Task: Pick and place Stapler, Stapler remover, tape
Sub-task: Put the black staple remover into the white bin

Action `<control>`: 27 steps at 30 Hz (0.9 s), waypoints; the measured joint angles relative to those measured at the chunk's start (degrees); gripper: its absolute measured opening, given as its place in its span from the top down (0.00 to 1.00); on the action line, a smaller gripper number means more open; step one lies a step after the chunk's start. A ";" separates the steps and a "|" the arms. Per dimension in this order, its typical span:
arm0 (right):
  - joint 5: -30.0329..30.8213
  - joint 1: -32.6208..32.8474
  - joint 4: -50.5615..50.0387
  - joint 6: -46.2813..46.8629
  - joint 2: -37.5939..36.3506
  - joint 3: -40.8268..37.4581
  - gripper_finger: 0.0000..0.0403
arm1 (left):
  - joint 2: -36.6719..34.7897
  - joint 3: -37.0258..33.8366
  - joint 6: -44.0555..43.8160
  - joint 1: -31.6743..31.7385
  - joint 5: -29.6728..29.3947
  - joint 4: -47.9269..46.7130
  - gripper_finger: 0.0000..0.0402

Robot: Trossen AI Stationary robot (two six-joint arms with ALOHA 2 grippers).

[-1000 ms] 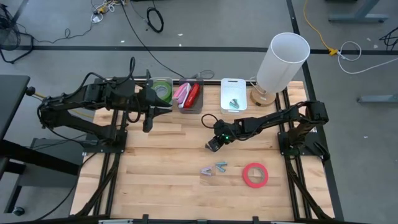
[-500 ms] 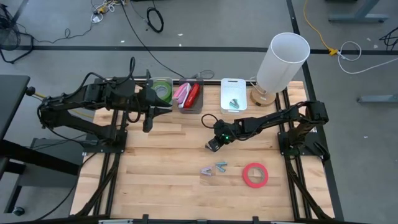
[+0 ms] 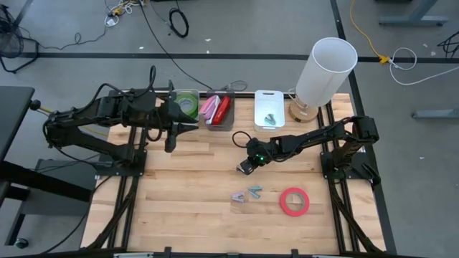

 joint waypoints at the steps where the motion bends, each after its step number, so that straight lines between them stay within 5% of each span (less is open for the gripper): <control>1: 0.00 0.00 0.00 0.00 0.00 0.00 0.99 | 0.00 0.00 0.00 -0.01 -0.01 0.00 0.79; 8: 0.61 0.02 0.35 0.10 -0.02 0.00 0.91 | 0.00 0.00 -0.01 0.01 0.01 0.00 0.79; 20: -0.05 0.02 0.39 0.67 -0.02 0.00 0.55 | 0.00 0.00 -0.02 0.00 0.01 -0.01 0.79; 27: -0.07 -0.10 0.85 0.67 0.61 0.02 0.46 | 0.00 0.00 0.04 0.02 0.01 0.00 0.79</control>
